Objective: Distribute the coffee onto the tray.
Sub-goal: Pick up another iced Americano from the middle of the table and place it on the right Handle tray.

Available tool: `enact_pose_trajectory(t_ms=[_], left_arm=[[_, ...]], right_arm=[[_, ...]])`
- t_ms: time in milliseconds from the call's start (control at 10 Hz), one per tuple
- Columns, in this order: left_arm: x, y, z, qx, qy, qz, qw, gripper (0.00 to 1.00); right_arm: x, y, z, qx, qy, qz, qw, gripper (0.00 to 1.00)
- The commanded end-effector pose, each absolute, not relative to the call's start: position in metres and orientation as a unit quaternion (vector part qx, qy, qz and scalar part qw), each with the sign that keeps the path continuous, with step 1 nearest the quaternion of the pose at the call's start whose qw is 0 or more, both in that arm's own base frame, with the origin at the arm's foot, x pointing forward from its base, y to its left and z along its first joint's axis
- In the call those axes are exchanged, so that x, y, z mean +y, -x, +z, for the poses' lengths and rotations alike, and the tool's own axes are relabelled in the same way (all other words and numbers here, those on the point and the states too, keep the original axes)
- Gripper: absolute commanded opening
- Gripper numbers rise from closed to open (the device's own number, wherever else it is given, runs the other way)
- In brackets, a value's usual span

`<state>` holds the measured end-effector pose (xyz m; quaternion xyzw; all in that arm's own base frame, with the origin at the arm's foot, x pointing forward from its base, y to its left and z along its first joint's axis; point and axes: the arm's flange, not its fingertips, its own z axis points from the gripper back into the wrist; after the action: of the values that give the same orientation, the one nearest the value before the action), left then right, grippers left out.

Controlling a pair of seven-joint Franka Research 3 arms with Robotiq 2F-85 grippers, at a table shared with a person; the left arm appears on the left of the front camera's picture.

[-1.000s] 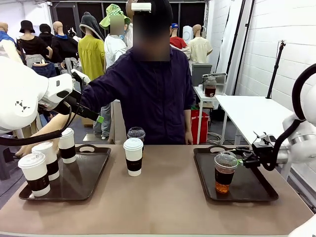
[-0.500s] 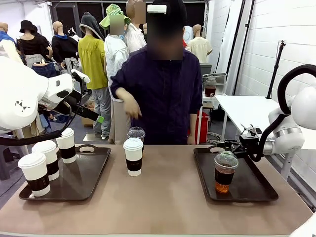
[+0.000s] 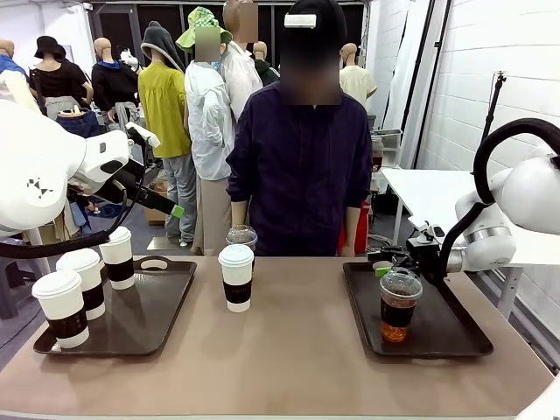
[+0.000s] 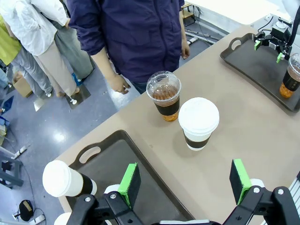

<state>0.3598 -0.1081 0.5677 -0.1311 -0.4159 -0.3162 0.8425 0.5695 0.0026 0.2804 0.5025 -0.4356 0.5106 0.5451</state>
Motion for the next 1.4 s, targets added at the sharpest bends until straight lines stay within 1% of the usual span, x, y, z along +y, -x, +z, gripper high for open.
enact_pose_trajectory(t_ms=[0,100,500,600,800,1300], left_arm=[[-0.107,-0.361,0.567,-0.416,0.133,-0.316,0.842,1.0],[-0.107,-0.361,0.567,-0.416,0.133,-0.316,0.842,1.0],[-0.107,-0.361,0.567,-0.416,0.133,-0.316,0.842,1.0],[-0.107,-0.361,0.567,-0.416,0.133,-0.316,0.842,1.0],[-0.107,-0.361,0.567,-0.416,0.133,-0.316,0.842,1.0],[-0.107,-0.361,0.567,-0.416,0.133,-0.316,0.842,1.0]], right_arm=[[0.005,-0.552,0.277,-0.443,-0.503,0.51,0.539,1.0],[0.003,-0.57,0.28,-0.436,-0.502,0.511,0.545,1.0],[0.003,-0.566,0.278,-0.436,-0.504,0.51,0.544,1.0],[0.015,-0.574,0.275,-0.446,-0.502,0.509,0.539,1.0],[0.036,-0.583,0.271,-0.463,-0.504,0.486,0.544,1.0],[0.093,-0.595,0.247,-0.445,-0.518,0.492,0.54,1.0]])
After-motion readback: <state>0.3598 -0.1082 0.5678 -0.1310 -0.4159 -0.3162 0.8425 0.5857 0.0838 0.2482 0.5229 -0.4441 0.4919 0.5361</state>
